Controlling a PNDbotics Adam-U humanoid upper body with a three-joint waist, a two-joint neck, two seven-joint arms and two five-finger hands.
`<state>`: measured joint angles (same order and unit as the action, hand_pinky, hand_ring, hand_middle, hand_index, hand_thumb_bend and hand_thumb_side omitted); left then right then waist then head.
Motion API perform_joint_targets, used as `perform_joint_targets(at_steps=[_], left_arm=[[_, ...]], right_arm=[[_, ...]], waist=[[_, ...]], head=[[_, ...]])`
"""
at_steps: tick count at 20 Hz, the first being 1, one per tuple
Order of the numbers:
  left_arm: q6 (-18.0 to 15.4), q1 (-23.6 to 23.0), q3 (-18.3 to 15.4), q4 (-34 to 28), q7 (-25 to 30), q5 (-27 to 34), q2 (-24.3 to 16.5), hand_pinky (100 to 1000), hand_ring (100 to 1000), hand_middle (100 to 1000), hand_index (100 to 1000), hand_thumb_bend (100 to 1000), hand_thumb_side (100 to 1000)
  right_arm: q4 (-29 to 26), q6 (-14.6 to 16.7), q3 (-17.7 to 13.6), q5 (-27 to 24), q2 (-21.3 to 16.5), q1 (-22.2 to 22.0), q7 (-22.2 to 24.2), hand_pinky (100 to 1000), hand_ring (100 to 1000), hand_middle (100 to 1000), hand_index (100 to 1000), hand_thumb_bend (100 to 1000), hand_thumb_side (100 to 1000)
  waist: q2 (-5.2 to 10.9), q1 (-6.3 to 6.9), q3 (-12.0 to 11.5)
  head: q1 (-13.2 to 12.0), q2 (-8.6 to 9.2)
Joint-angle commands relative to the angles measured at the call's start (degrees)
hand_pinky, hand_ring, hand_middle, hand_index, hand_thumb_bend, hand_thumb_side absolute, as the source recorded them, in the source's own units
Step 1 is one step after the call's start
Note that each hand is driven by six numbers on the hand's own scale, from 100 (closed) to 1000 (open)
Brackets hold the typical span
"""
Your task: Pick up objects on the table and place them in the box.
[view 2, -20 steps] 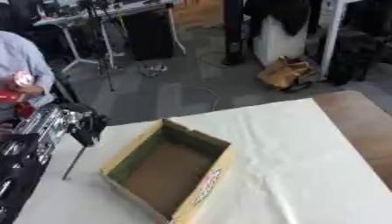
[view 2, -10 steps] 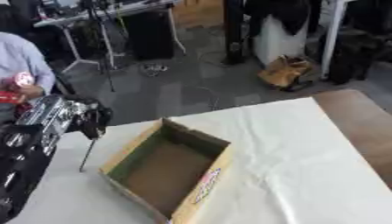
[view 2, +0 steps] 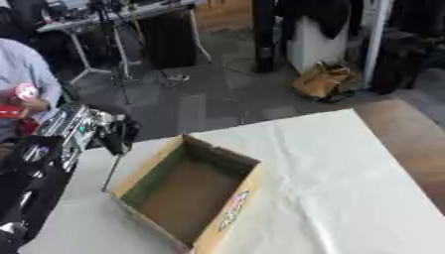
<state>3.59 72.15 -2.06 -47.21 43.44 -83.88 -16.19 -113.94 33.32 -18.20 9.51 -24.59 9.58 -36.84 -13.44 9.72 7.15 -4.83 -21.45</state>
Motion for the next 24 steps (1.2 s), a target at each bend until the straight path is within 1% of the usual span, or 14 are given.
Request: perform_joint_targets(at_steps=[1,5,10,17,24], left_arm=[[-1.1,2.7,0.8,-3.0,2.0,-1.0,0.4,569,690,620,574,100,221],[-2.6,4.0,1.7,-5.2,4.3,-1.7,2.1,572,693,621,573,100,214],[-3.4,6.0,2.0,-6.3,6.5,-2.2,3.1,574,695,624,572,100,208],[-5.4,7.0,3.7,-7.5,8.3,-3.3,5.0,590,712,641,569,100,182],[-8.1,7.5,5.9,-8.6,8.5,-4.6,7.5,598,721,652,568,100,175]], right_arm=[[-0.7,6.5,-0.1,-0.4,-1.7,0.5,-6.8,840,831,632,696,100,1000],[-0.7,6.3,0.1,-0.7,-1.7,0.5,-6.5,840,831,632,696,100,1000],[-0.7,5.9,0.2,-0.8,-1.8,0.3,-6.2,839,831,631,696,100,1000],[-0.7,5.6,0.3,-1.1,-1.8,0.3,-5.9,839,831,631,696,100,1000],[-0.7,5.5,0.5,-1.4,-1.8,0.5,-5.6,838,831,631,696,100,1000]], waist=[[1.62,-0.31,0.0],[1.98,-0.11,0.0],[2.47,0.31,-0.1],[2.79,0.36,-0.3],[2.77,0.40,-0.3]], head=[[0.0,-0.28],[-0.3,-0.33],[-0.4,-0.60],[-0.2,-0.51],[-0.3,-0.69]])
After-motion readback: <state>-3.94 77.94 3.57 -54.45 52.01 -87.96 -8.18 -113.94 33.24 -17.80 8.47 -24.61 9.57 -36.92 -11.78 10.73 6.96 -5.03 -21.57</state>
